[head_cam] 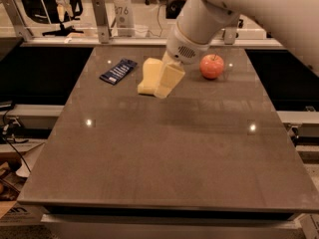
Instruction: Move sponge near rxbar blueberry
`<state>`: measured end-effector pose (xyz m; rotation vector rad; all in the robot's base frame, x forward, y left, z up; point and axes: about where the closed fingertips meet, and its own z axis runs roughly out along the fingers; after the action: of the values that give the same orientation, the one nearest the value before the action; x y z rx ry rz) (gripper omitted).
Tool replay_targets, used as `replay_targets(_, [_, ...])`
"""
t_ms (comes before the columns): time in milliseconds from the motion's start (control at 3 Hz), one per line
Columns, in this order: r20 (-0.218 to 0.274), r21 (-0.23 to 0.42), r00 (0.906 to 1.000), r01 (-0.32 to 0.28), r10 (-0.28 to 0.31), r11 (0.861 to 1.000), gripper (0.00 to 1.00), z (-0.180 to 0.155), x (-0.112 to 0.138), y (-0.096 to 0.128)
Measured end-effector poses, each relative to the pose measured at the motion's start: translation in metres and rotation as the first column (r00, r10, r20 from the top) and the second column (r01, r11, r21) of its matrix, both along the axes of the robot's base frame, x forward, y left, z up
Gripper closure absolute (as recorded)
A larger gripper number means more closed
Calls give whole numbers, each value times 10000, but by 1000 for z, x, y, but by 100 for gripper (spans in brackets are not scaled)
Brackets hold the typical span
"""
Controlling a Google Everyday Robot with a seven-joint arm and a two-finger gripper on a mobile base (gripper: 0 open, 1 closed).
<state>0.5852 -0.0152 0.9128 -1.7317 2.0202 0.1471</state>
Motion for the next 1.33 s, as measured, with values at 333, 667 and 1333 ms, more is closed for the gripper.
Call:
replay_targets(333, [74,53,9999,114,-115,9999,100,-5,24,12])
replay_targets(667, [67,182,9997,238,-240,9996,100,-10,43,21])
replay_targets(1333, [178,276,9982,574,-579,9980,100,-17,78,30])
